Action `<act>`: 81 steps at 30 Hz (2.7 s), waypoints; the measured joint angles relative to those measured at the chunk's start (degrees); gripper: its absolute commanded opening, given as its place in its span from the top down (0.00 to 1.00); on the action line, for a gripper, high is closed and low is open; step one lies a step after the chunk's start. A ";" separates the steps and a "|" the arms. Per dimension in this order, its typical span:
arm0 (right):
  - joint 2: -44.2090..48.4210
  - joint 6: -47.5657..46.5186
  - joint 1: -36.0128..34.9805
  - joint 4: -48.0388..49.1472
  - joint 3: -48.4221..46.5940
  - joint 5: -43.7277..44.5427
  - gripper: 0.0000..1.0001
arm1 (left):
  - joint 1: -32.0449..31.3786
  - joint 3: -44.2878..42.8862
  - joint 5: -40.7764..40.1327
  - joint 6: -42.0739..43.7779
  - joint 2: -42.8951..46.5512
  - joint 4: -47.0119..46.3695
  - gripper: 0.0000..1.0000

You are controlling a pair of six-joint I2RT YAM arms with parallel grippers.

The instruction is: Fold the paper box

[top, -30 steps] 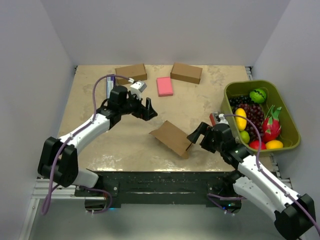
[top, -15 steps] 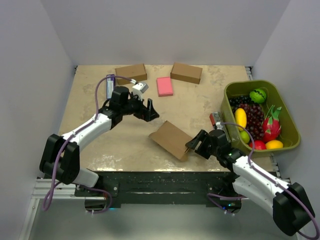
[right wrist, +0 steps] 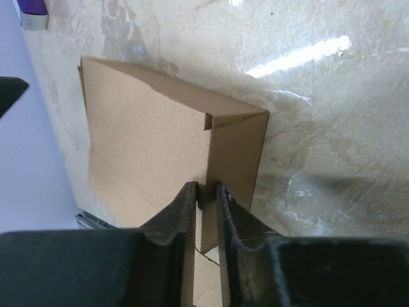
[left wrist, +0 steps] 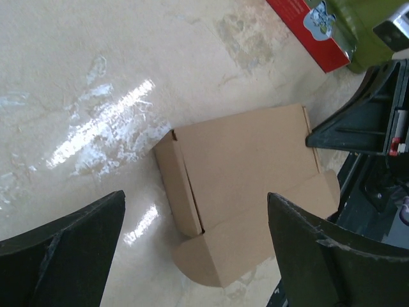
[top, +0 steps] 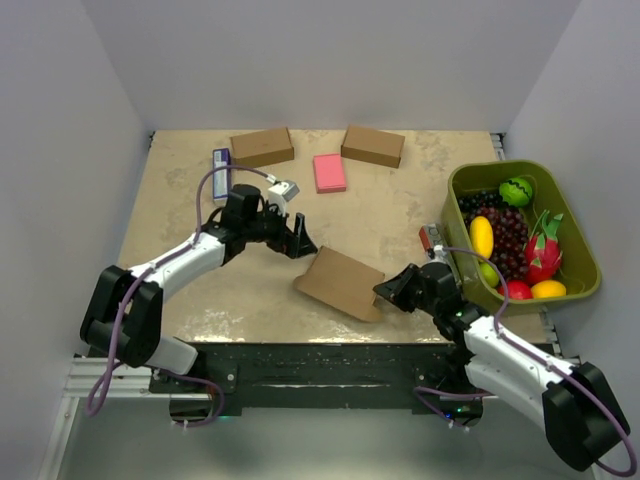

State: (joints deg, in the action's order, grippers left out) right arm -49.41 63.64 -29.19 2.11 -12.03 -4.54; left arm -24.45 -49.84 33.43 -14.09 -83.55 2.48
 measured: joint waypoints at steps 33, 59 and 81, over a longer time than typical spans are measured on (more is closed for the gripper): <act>6.47 0.20 0.00 -3.37 1.29 -1.03 1.00 | 4.37 8.87 19.74 -13.75 -10.14 -11.28 0.00; 4.87 -8.46 0.11 -8.15 -4.48 -0.31 0.19 | 0.48 13.62 24.44 -27.85 -16.09 -28.70 0.59; -10.51 -56.87 -39.76 -21.38 -37.57 12.83 0.01 | 5.88 37.64 26.47 -66.71 -4.68 -51.91 0.60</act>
State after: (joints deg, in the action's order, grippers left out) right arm -59.92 6.76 -68.95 -19.27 -49.60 8.29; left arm -18.57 -12.21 59.90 -80.79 -88.23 -49.43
